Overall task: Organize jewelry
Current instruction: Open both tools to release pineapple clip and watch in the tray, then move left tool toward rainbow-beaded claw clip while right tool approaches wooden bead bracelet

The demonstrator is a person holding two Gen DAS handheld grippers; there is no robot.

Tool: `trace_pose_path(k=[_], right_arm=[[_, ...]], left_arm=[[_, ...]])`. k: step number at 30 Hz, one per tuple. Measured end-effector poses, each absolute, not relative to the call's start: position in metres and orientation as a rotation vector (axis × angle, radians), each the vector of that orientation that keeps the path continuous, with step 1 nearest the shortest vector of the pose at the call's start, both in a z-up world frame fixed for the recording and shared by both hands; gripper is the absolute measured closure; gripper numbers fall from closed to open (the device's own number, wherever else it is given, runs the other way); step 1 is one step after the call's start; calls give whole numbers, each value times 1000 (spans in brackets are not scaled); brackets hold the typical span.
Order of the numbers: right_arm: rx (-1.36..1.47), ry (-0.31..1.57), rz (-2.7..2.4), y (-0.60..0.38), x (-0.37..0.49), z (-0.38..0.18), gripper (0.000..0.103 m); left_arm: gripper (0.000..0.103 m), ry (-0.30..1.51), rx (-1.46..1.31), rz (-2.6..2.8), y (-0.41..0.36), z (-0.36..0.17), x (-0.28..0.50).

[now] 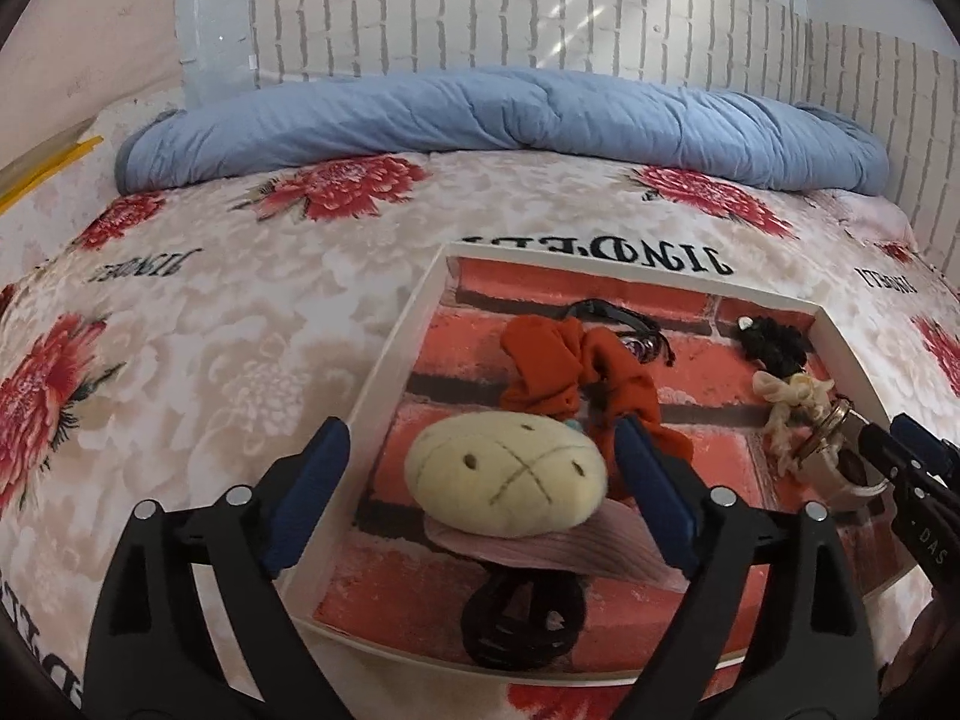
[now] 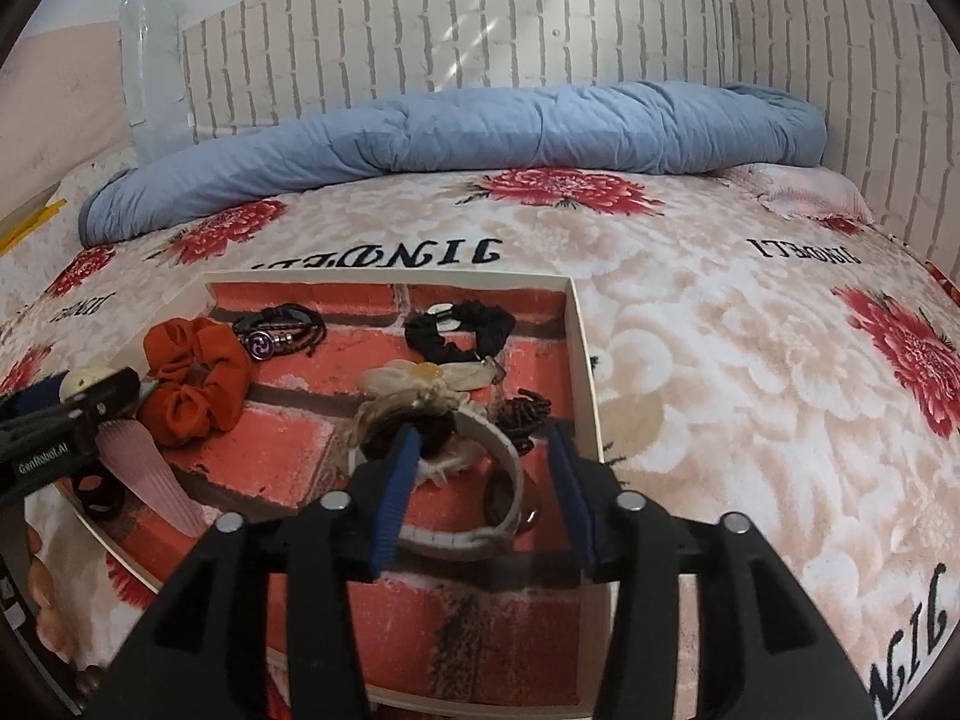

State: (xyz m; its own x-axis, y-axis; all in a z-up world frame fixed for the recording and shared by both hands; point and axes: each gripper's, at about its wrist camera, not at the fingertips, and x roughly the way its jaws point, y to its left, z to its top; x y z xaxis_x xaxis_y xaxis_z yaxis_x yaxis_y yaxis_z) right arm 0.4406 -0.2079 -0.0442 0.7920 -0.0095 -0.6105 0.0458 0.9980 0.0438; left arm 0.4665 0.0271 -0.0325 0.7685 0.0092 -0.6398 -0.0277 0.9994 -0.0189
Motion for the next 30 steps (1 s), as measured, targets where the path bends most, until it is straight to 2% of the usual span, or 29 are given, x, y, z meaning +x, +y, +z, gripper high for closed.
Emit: trace_pose_path(k=[4, 8, 11, 18, 26, 30], right_arm=[[55, 639, -35, -210, 437, -40, 53], [50, 604, -50, -213, 428, -34, 33], [47, 587, -66, -215, 422, -29, 30], [108, 566, -76, -223, 400, -13, 12], [90, 566, -72, -211, 357, 5, 11], [55, 565, -78, -199, 329, 11, 4]], left_arm=[[15, 691, -57, 2, 29, -31, 463], [5, 661, -56, 14, 29, -25, 455], [5, 656, -44, 9, 26, -20, 451], [5, 640, -22, 4, 21, 1, 423], [5, 621, 8, 103, 54, 30, 366], [5, 620, -7, 151, 81, 40, 334]])
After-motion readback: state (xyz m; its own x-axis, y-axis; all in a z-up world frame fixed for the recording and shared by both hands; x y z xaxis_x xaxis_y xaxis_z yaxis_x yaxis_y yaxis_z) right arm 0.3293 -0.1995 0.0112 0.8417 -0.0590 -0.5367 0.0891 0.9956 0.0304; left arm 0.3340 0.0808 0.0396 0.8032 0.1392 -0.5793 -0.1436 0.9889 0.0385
